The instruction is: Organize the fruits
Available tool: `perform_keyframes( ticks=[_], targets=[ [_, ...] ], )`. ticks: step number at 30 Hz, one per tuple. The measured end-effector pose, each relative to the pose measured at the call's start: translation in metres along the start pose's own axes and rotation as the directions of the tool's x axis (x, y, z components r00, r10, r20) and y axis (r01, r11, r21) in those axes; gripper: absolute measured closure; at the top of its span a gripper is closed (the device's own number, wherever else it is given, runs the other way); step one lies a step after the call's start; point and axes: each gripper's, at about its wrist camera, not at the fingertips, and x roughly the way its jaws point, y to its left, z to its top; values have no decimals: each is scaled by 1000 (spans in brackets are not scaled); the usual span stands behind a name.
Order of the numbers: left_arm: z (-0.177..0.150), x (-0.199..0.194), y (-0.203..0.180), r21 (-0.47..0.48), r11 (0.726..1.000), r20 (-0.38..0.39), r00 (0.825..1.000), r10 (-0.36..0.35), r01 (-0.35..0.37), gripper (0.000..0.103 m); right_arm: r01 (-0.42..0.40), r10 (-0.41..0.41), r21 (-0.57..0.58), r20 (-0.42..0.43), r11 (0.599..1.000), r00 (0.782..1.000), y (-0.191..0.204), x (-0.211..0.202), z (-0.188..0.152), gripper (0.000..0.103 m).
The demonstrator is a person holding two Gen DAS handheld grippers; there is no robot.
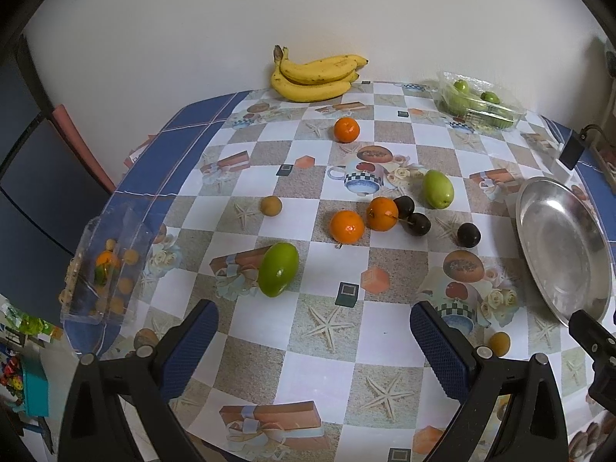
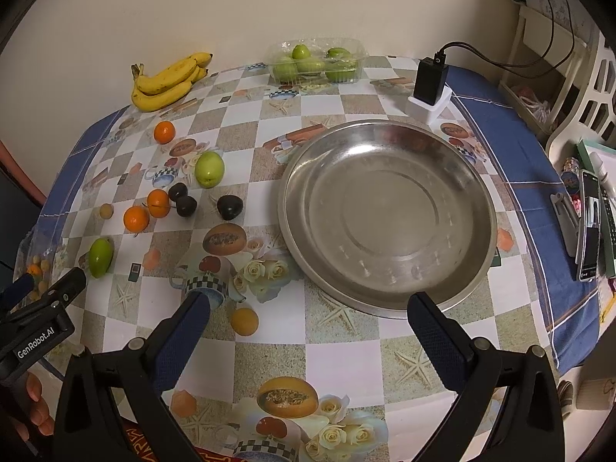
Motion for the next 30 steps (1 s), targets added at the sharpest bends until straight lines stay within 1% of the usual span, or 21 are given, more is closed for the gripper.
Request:
perform_keyframes(
  ticks=[11,20,24,26,30],
  targets=[
    [0,0,0,0,1000,1,1000,1,-1,2,2,-2,-3,-2,1000,1000,1,0,0,1],
    [0,0,0,0,1000,-1,1000,-4,4,2,10,-11,-18,-23,1000,1000,3,4,0,1],
    [0,3,1,-3,999,-21,999,-36,36,2,2,-3,-24,-36,1000,999,5,6,0,1],
    [1,4,3,-8,998,-25,998,-63,62,1,-5,4,-41,-39,999,999,9,7,1,1],
    [4,8,9,-3,996,-33,996,-85,85,1,-25,22,-76,-40,997,999,19,7,2,1]
  ],
)
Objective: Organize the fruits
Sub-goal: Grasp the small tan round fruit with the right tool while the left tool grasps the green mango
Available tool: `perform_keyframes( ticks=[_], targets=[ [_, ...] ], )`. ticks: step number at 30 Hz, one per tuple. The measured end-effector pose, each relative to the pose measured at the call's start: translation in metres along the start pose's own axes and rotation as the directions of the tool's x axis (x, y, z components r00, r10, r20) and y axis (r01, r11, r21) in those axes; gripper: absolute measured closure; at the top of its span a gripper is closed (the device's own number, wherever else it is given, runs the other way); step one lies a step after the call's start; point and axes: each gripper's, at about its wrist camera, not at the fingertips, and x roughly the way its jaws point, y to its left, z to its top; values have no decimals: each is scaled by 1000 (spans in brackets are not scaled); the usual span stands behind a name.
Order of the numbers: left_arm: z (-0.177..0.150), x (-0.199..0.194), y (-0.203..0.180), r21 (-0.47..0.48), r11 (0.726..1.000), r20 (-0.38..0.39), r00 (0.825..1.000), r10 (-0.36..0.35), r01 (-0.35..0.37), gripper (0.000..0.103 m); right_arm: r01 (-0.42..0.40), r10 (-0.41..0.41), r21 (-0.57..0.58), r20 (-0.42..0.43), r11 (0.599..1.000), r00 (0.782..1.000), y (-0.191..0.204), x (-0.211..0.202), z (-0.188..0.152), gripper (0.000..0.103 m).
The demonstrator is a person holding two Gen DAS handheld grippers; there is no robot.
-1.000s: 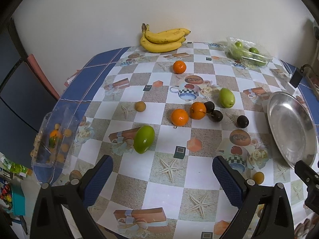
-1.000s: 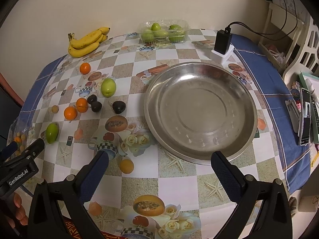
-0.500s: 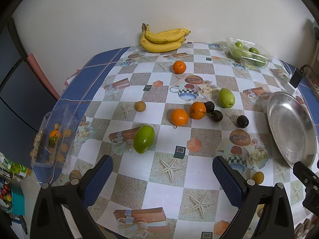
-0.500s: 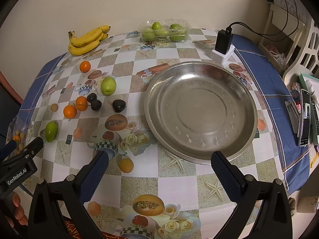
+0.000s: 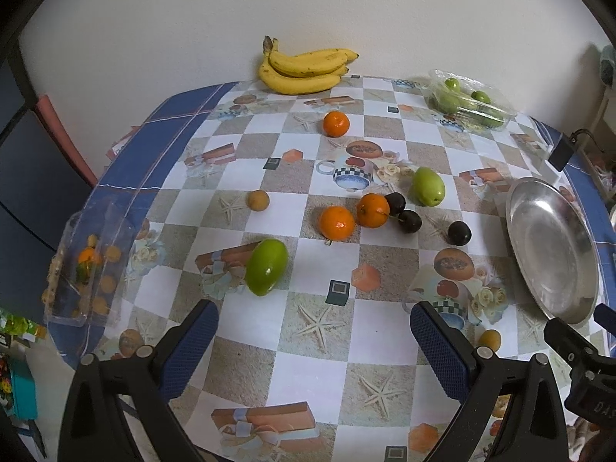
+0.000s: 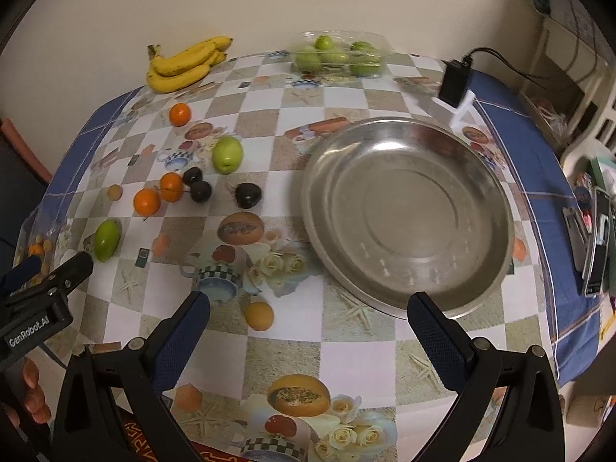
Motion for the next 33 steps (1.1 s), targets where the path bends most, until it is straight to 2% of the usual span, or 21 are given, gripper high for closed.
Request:
perform_keyframes(
  ticks=[6,11,18,22,24,26,28,33],
  targets=[
    [11,10,16,12,997,-21,997,-72,72,0,-94,93,-19,-57,995,994,11,13,5,1],
    [24,21,35,44,996,-26,996,-82,83,0,-104,99,-39,-120,994,988,22,27,7,1],
    [38,50,65,70,993,-120,989,-89,97,0,-115,105,-42,-196,992,975,35,50,8,2],
    [40,68,72,71,992,-184,979,-88,103,1,-103,88,-53,-234,993,968,41,63,8,21],
    [42,74,72,86,991,-191,978,-84,102,3,-81,64,-57,-255,995,965,42,69,9,26],
    [44,79,73,85,989,-204,974,-100,119,13,-76,58,-57,-275,995,960,43,74,8,38],
    [46,85,73,74,987,-225,967,-120,140,18,-59,39,-60,-292,996,956,44,78,9,44],
    [49,102,67,96,985,-268,957,-115,145,29,-35,13,-62,-326,997,945,46,87,9,58]
  ],
)
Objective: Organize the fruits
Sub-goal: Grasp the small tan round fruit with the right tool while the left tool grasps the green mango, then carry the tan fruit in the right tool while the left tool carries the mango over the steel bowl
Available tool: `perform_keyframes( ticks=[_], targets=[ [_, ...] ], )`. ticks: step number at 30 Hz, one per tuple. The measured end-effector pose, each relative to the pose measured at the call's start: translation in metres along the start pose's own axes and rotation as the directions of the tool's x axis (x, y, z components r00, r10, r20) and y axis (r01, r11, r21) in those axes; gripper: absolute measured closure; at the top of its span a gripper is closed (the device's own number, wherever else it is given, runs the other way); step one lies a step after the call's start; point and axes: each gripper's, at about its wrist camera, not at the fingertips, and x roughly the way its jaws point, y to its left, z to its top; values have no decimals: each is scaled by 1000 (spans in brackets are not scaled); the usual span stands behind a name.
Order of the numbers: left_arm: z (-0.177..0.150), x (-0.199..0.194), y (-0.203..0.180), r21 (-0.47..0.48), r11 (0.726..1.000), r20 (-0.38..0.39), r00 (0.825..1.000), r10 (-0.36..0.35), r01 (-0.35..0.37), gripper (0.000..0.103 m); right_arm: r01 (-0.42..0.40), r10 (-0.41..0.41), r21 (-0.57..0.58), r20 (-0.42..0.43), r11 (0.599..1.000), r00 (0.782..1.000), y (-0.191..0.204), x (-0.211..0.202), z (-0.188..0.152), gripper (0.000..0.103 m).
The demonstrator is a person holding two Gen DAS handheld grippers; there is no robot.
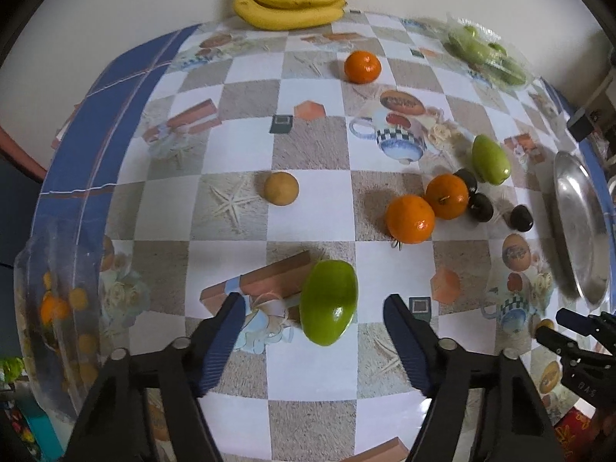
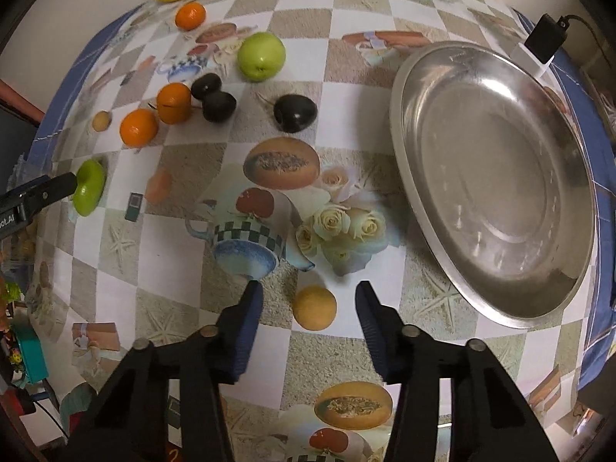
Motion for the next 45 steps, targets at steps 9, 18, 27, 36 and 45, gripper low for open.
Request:
perform_keyframes(
  ticks=[9,18,27,36,45],
  targets=[
    [2,18,-3,11,1000,-42,999,-7,7,49,10,-10,-2,-39,1000,999,2,14,0,71],
    [5,24,-9,16,1000,-59,998,4,-3,63,-3,3,7,-41,1000,999,1,21,-3,77],
    [3,14,-9,-25,1000,-48,999,1,-2,63,-29,29,4,9,1000,1000,-4,-1,-8,77],
    [9,-22,-25,-56,998,6,999,-35,35,63,-50,42,73,109,996,993,-11,-31,9,77],
    [32,-37,-79,-53,995,41,996,-79,81,63,-70,30,188,210,980,977,-33,-50,36,77]
  ],
)
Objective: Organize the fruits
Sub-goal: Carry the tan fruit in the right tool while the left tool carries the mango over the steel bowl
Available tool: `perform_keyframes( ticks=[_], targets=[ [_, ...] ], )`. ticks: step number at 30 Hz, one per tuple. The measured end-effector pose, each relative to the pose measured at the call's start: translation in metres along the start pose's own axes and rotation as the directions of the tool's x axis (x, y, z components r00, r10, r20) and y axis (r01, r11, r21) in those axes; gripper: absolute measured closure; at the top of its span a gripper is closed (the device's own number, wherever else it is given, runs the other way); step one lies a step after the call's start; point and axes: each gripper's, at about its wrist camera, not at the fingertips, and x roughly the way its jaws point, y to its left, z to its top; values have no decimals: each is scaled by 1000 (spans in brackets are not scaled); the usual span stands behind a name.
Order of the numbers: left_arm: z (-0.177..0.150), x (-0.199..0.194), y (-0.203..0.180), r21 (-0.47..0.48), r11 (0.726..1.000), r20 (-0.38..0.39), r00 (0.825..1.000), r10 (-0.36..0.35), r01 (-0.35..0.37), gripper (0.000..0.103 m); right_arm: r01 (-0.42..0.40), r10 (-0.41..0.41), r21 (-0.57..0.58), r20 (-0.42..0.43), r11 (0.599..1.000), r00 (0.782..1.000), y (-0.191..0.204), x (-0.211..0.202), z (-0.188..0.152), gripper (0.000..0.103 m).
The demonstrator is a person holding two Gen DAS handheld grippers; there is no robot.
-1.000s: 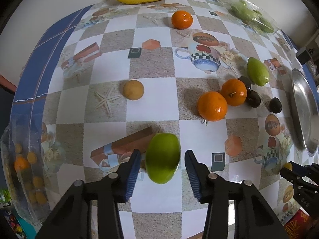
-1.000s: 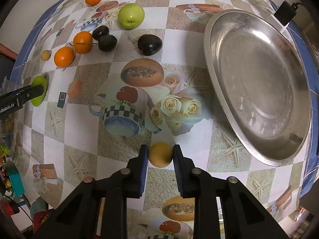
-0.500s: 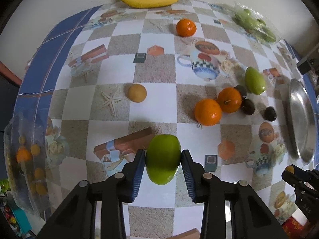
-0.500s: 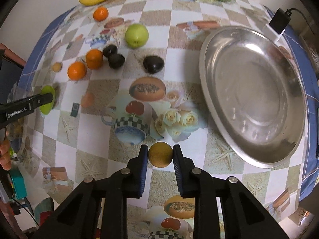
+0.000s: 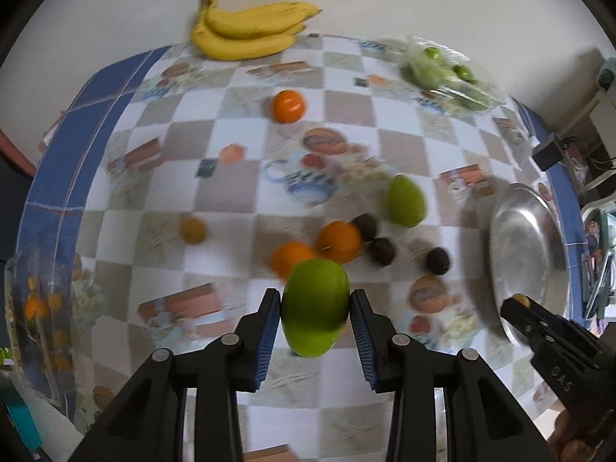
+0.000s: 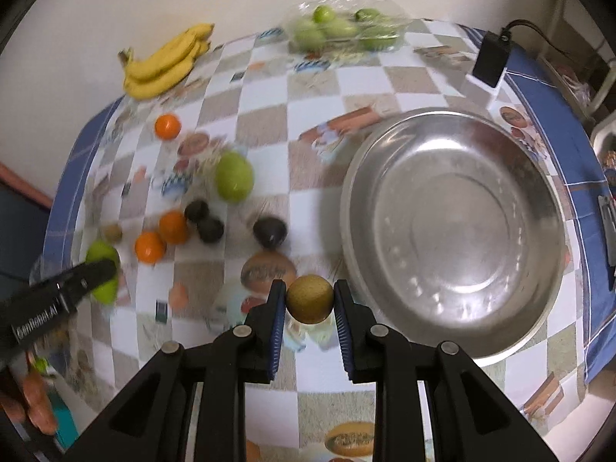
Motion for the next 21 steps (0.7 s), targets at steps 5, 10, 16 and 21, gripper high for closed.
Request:
perform_keyframes(
  ticks=[5,10,16,21],
  targets=[
    [10,1,-39,16,999,5,999,-33,33,63,26,-28,64,34,998,999,-25,-5,11,77],
    [18,8,-77,39,997,-13,998,-67,67,63,59,-68,158,51,986,996,-63,-6,17,77],
    [23,19,-127,97,992,-34,996,-84,87,63,75,-95,255,66,964,993,-108,-8,23,77],
    [27,27,-168,150,983,-44,994,-97,102,63,99,-127,298,75,950,989,-135,-12,27,77]
  ],
)
